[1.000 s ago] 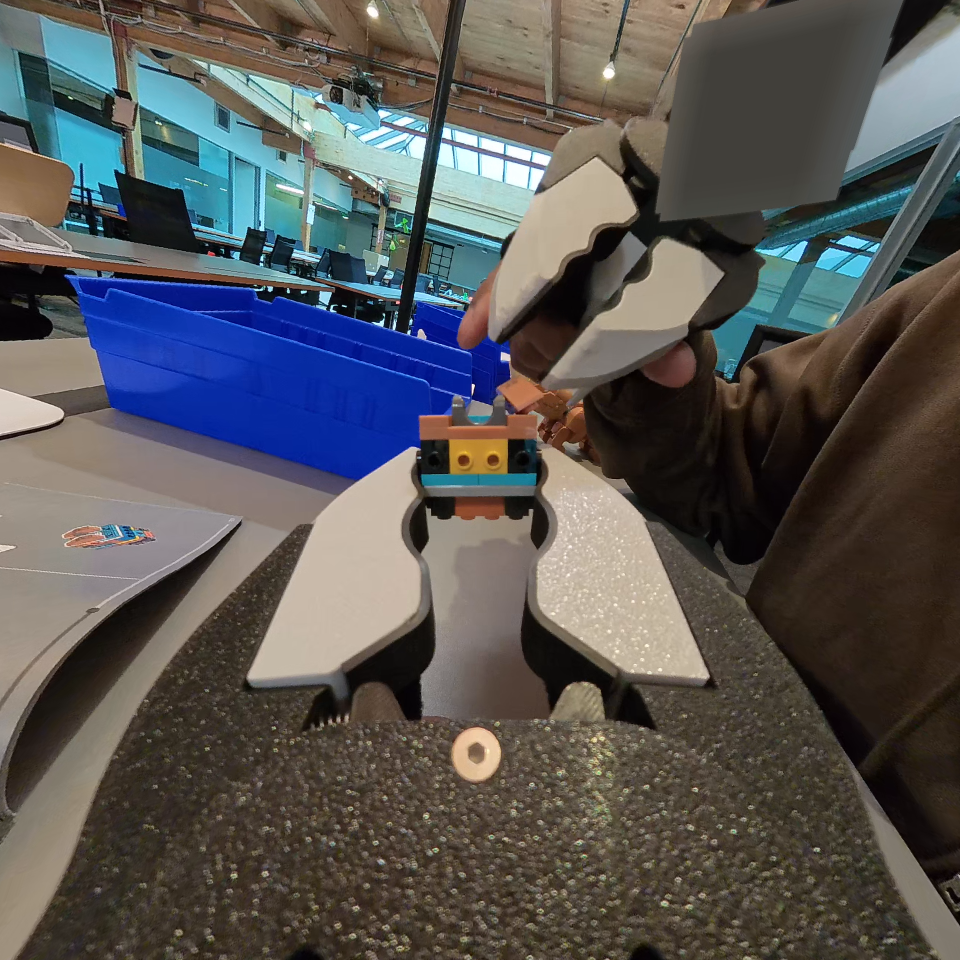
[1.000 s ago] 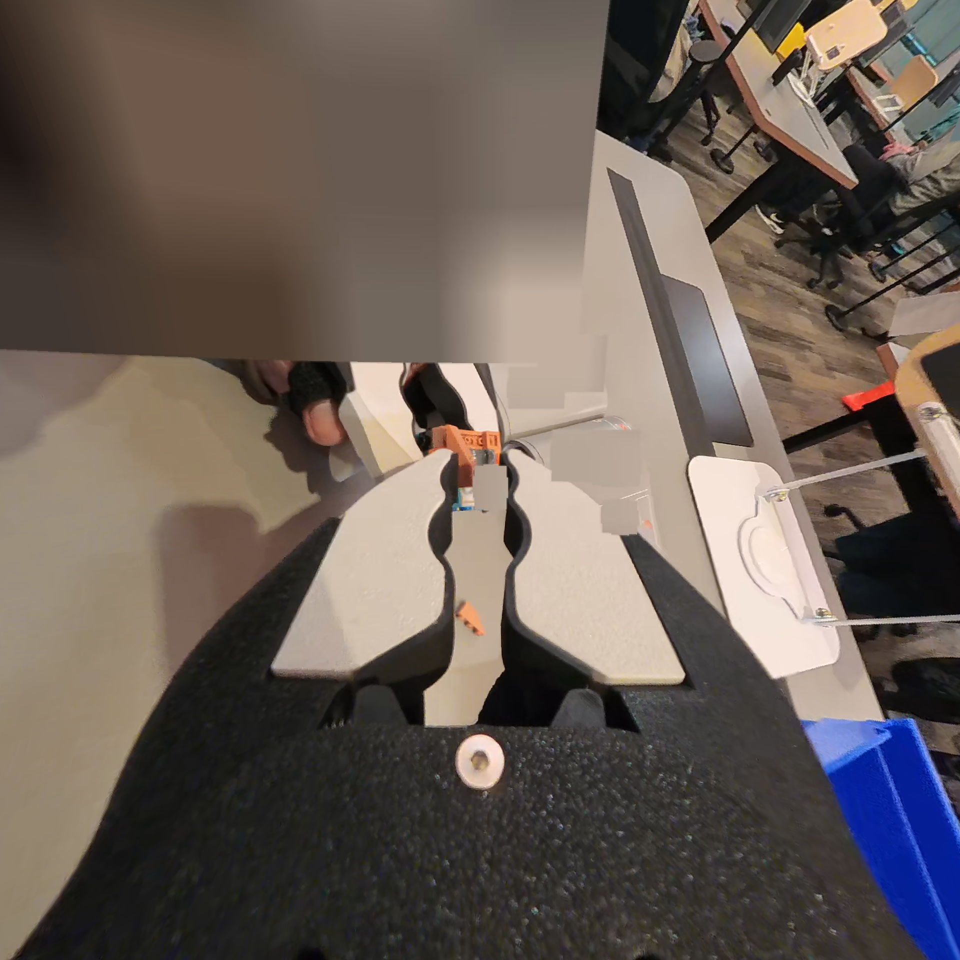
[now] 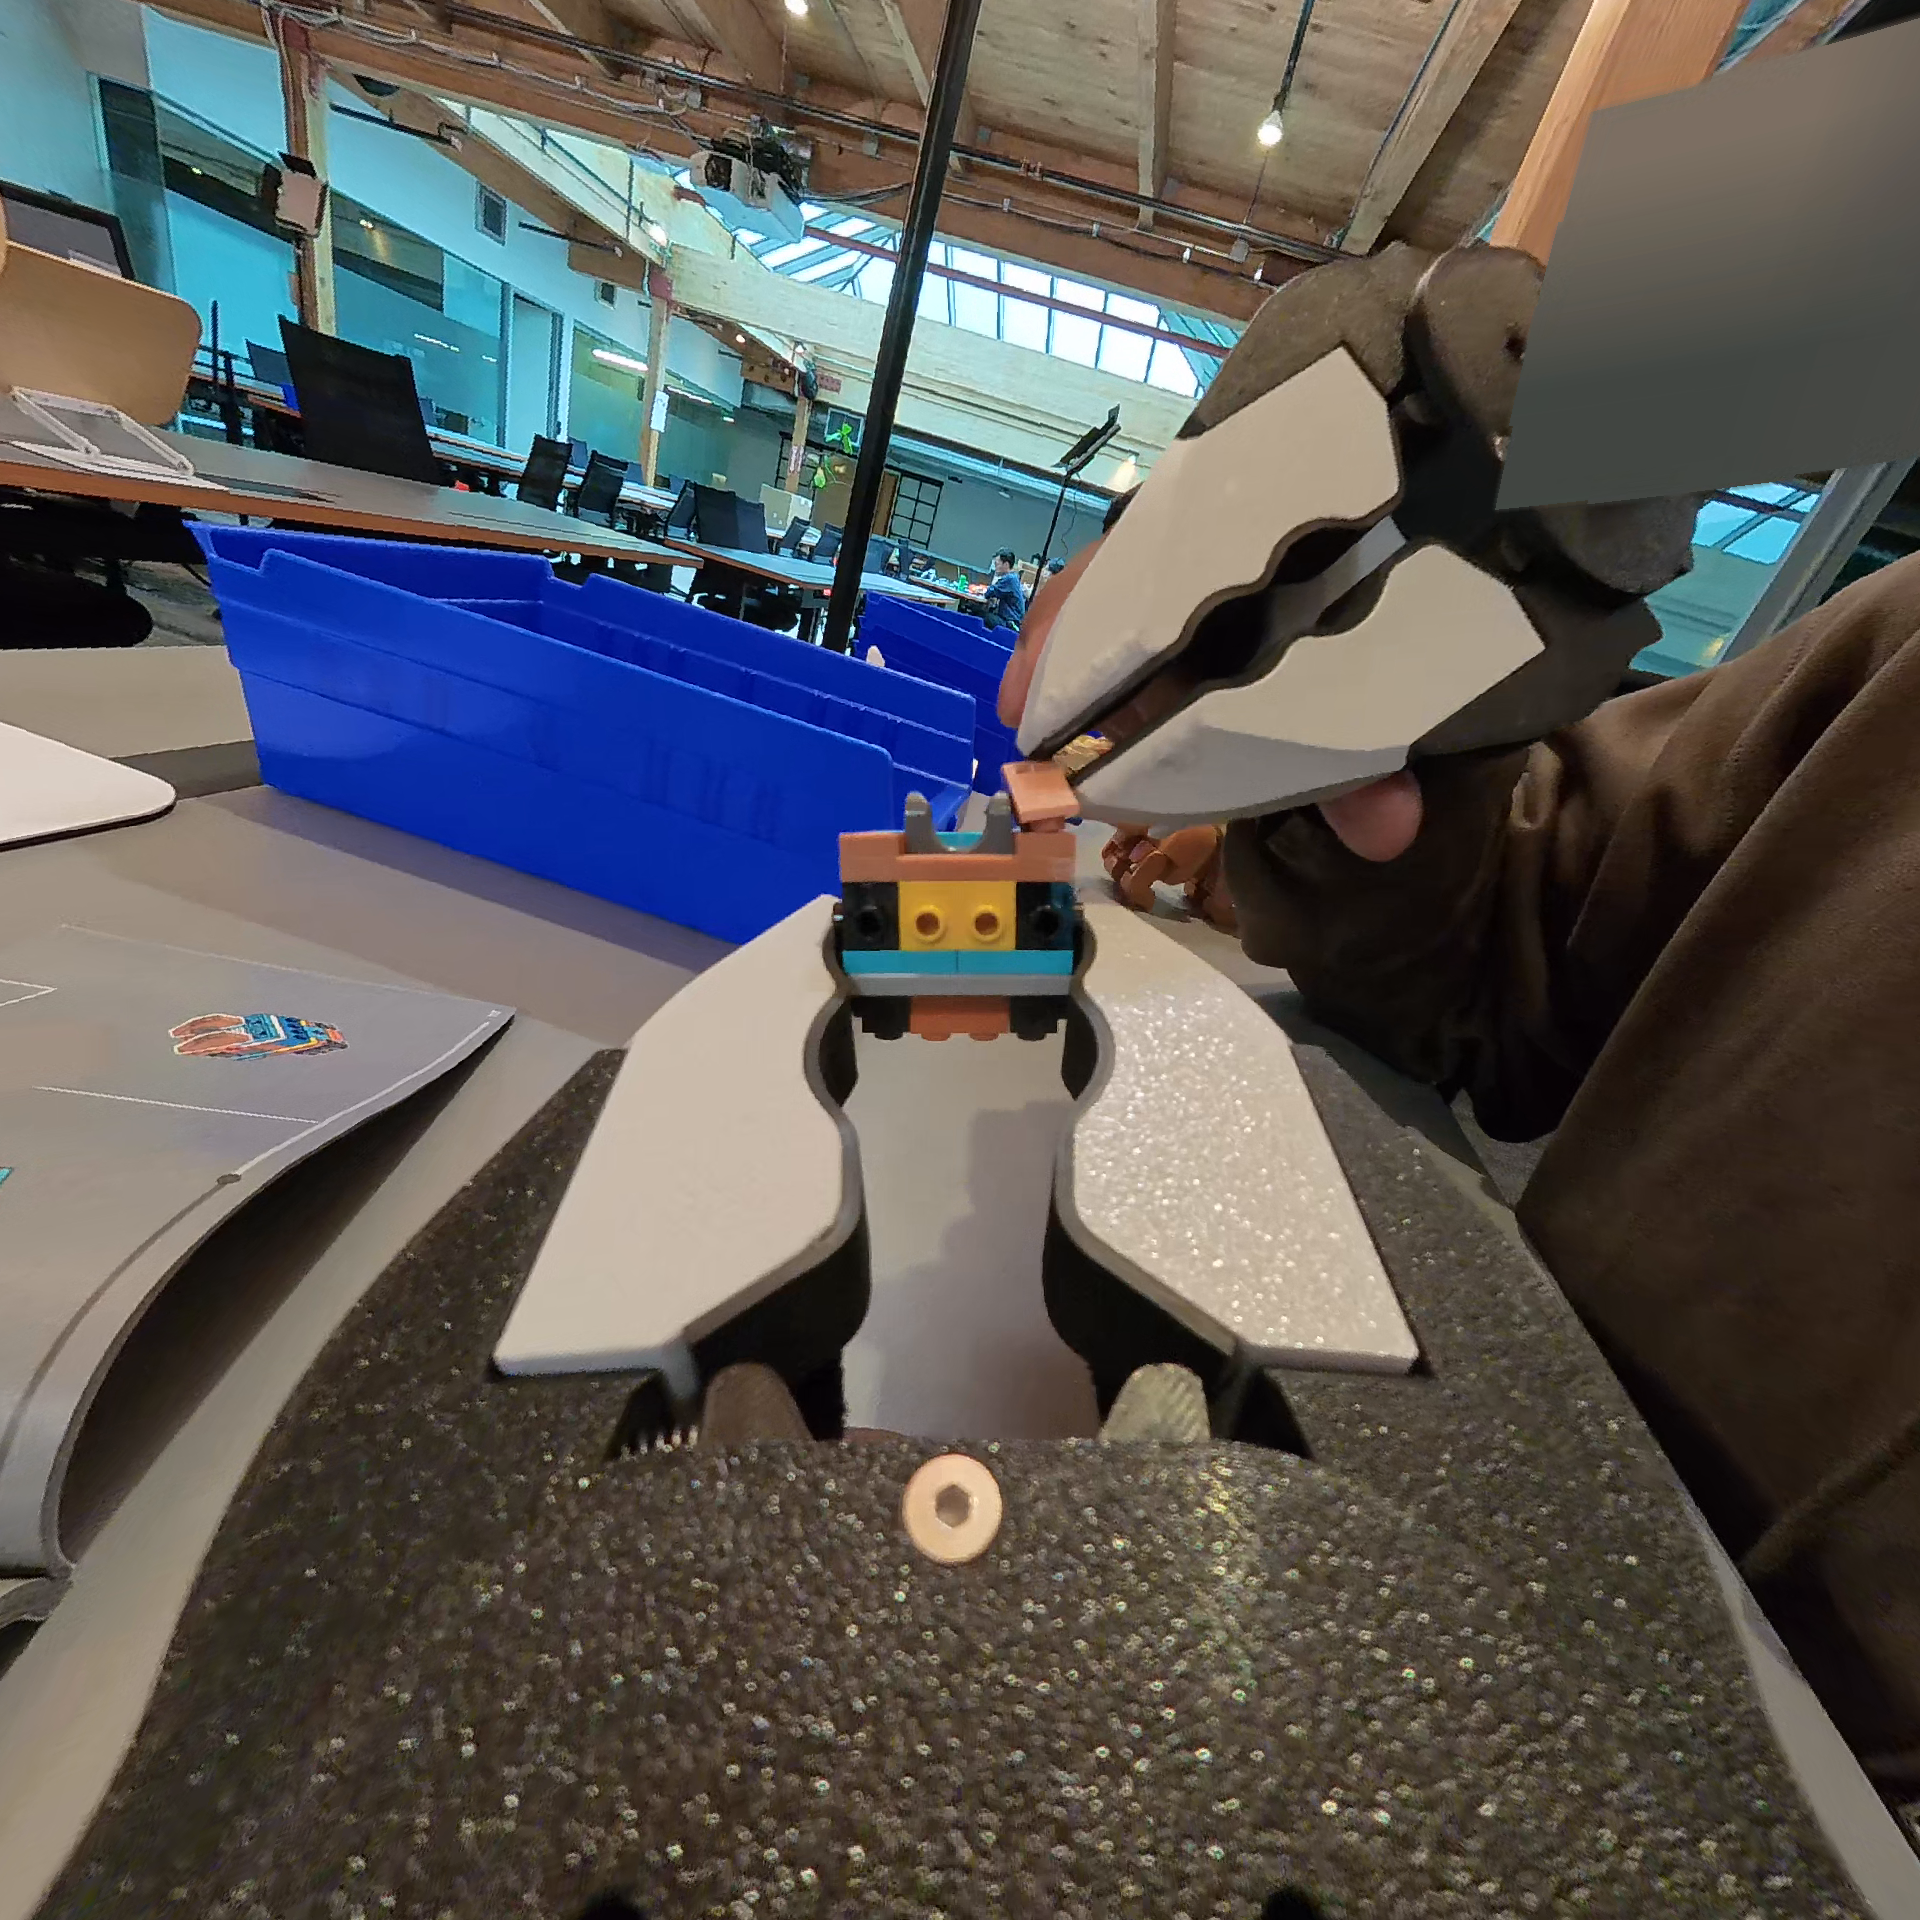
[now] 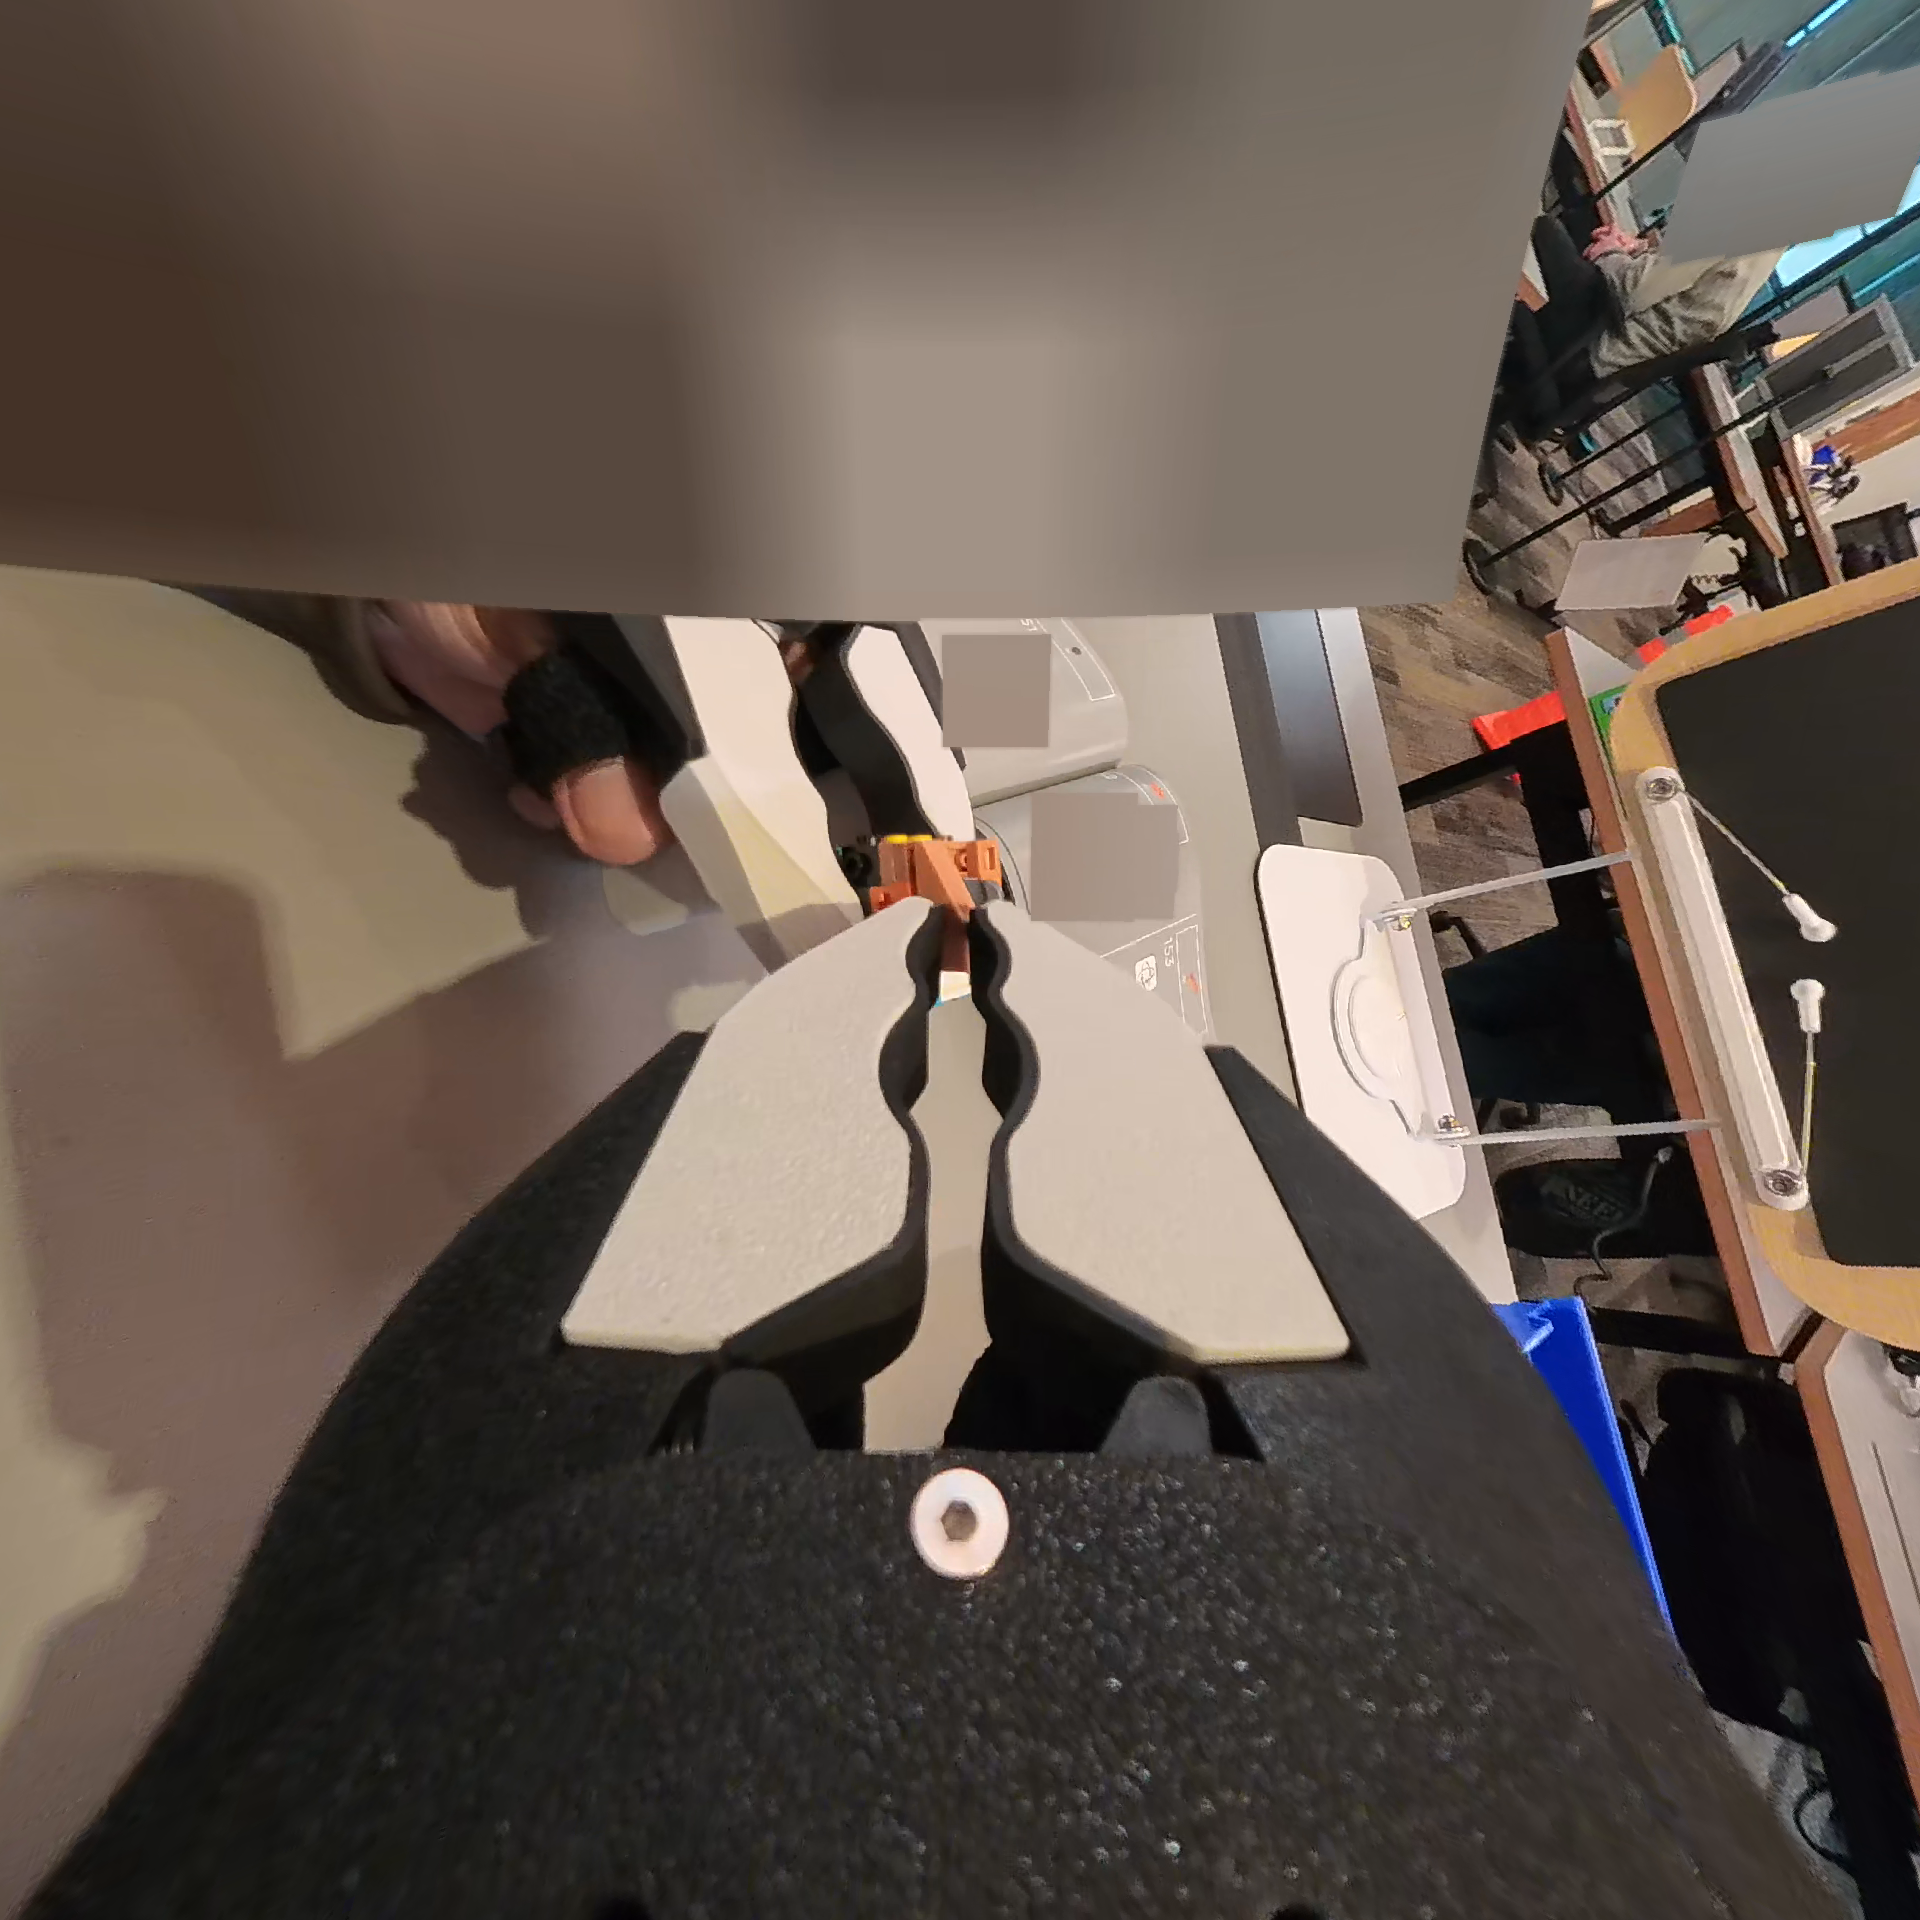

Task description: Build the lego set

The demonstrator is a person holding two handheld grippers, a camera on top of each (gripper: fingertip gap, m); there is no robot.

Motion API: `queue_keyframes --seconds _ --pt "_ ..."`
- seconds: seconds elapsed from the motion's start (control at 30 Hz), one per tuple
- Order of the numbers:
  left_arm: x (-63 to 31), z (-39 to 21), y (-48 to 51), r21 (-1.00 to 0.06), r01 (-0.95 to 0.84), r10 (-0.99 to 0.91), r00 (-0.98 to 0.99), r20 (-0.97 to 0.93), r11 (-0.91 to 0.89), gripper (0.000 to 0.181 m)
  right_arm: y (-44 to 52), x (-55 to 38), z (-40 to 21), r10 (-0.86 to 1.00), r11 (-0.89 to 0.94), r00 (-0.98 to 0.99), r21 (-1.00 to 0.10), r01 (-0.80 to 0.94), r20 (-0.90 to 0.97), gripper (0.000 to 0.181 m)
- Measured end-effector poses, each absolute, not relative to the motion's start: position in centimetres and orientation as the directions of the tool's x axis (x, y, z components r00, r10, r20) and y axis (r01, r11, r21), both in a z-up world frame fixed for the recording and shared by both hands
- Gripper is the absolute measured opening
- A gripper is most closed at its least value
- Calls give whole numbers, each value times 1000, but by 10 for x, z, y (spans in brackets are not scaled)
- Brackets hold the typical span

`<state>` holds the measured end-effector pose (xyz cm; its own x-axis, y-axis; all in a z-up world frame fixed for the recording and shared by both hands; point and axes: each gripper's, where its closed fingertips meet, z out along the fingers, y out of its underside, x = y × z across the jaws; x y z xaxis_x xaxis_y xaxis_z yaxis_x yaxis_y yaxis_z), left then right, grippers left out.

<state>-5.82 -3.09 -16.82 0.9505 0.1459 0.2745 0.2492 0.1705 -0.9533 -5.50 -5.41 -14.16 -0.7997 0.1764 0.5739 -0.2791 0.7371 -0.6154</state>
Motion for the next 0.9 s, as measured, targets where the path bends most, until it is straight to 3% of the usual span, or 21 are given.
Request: queue_keyframes --seconds 0.9 --pt "-60 -175 -27 -964 237 192 947 257 123 36 -49 -58 -151 90 824 -695 -445 -350 713 7"
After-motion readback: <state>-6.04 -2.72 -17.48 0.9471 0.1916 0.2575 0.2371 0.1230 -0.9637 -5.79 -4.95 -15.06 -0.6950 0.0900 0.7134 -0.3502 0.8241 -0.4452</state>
